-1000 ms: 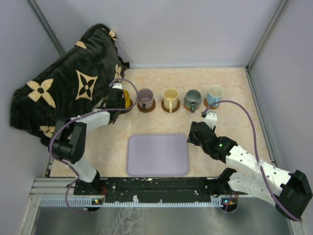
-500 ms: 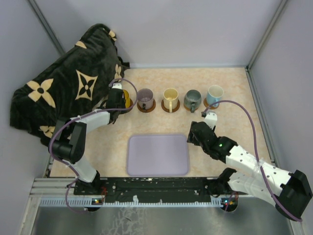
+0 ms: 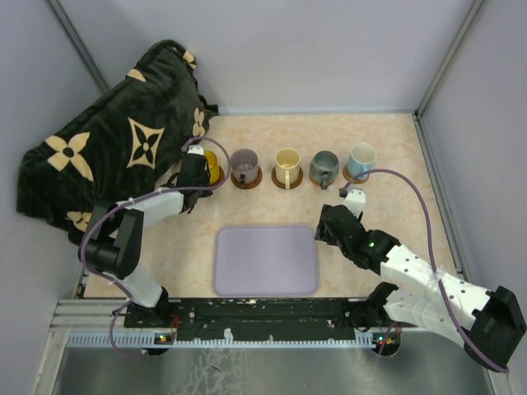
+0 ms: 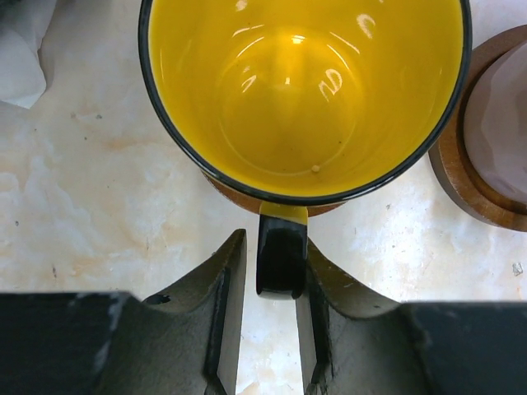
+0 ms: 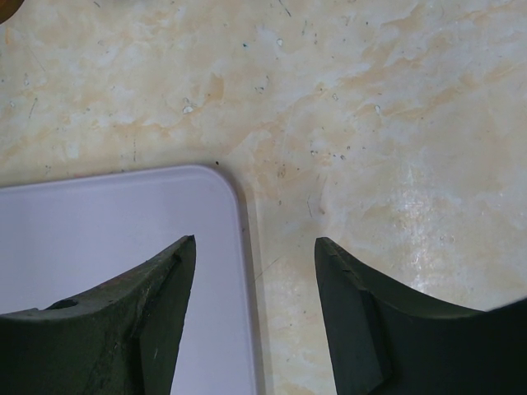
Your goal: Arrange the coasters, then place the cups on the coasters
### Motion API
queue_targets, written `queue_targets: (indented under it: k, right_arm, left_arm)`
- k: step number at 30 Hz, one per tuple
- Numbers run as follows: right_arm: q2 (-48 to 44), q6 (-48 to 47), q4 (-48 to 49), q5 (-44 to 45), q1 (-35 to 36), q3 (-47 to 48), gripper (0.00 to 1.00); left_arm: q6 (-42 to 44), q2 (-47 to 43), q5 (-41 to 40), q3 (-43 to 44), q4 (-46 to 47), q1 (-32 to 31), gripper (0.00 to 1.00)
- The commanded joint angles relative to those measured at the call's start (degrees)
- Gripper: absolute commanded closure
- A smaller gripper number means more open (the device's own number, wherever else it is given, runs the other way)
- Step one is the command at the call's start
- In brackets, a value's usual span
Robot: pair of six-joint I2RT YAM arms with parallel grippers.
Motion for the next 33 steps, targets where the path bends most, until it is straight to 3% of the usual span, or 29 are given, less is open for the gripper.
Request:
queue_targets:
  k: [1, 12, 20, 24, 26, 33]
  right_arm:
    - [-1.4, 0.8, 1.6, 0.4, 0.5, -0.6, 0.4]
    - [-1.7, 1.0, 1.3, 0.3, 0.4, -0.6, 0.4]
    - [-1.7, 0.4, -1.2, 3.8, 0.5, 1.4, 0.37]
    - [-1.4, -0.7, -3.7, 8.3, 0.1, 4.1, 0.2]
    - [-1.4, -2.1, -4.8, 9.9, -1.7, 5.5, 0.15]
    - [-4.5, -8.9, -3.8, 7.8, -15.6, 6.9, 0.07]
  left_arm:
    - [-0.6, -2.2, -0.9, -1.0, -0.3, 0.3, 0.64]
    - [-0.7, -3.2, -1.1, -1.4, -0.8, 0.4, 0.63]
    - [-1.4, -8.9, 4.0, -1.6, -4.0, 0.2, 0.33]
    - [-2.3, -15.2, 4.8, -2.9, -6.5, 0.3, 0.18]
    - [-2.4, -18.9, 4.6, -3.9, -7.7, 0.2, 0.01]
    - [-3.2, -32.1, -0.3, -5.1, -15.3, 0.4, 0.0]
